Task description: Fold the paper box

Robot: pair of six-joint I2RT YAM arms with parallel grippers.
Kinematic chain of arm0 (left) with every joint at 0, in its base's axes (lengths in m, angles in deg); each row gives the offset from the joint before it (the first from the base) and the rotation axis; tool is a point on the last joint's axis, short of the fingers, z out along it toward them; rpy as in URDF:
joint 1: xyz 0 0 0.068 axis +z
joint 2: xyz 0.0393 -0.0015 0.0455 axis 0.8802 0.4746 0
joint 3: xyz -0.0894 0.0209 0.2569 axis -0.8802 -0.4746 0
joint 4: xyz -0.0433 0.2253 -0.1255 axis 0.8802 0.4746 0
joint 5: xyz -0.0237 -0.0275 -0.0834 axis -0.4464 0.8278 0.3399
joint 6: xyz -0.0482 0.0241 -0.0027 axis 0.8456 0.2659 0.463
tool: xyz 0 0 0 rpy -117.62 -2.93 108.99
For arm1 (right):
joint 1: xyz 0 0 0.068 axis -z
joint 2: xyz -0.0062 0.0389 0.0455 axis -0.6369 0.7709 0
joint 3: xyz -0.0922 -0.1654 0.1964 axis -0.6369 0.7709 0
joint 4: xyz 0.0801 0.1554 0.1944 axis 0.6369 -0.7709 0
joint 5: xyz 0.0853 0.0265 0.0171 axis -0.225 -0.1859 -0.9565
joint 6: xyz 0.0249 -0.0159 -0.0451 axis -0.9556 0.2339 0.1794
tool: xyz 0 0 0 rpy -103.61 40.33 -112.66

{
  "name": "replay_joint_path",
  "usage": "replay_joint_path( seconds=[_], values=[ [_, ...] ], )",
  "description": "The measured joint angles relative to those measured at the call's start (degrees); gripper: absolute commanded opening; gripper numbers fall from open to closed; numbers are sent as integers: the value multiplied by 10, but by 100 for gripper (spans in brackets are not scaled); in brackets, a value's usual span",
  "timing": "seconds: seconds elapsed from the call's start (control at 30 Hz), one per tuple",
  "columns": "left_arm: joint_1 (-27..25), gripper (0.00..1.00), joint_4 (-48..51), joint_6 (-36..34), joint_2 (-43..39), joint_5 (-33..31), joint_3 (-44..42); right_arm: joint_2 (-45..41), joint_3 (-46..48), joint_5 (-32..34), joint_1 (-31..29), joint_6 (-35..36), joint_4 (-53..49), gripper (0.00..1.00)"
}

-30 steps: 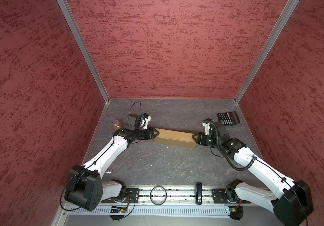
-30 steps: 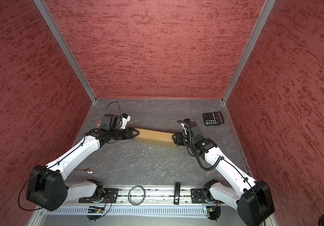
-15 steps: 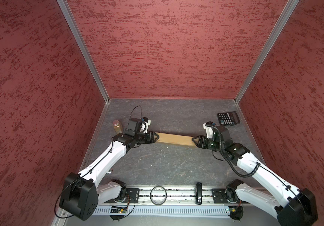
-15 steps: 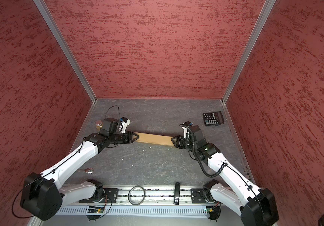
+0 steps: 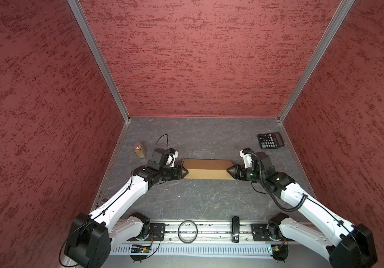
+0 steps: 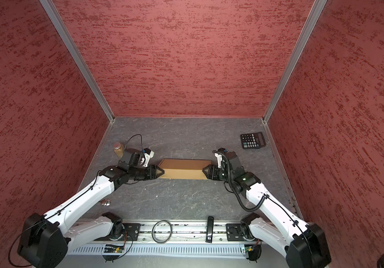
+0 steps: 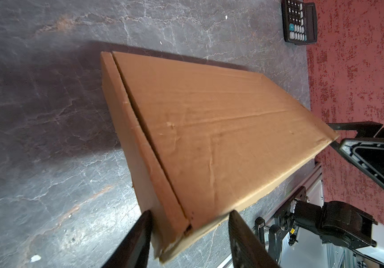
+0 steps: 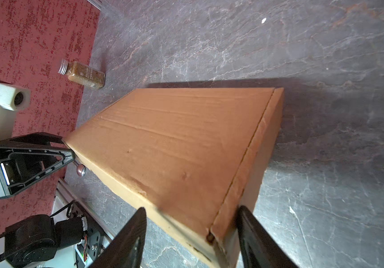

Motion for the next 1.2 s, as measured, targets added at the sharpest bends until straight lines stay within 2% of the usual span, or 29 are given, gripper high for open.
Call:
replay_joint_path(
  seconds=[0.83, 1.2],
  values=[
    [-12, 62, -7, 78, -72, 9, -85, -31, 20, -48, -5, 7, 0, 78],
    [-12, 66, -26, 105, -87, 8, -94, -47, 23, -41, -8, 7, -43, 80]
  ],
)
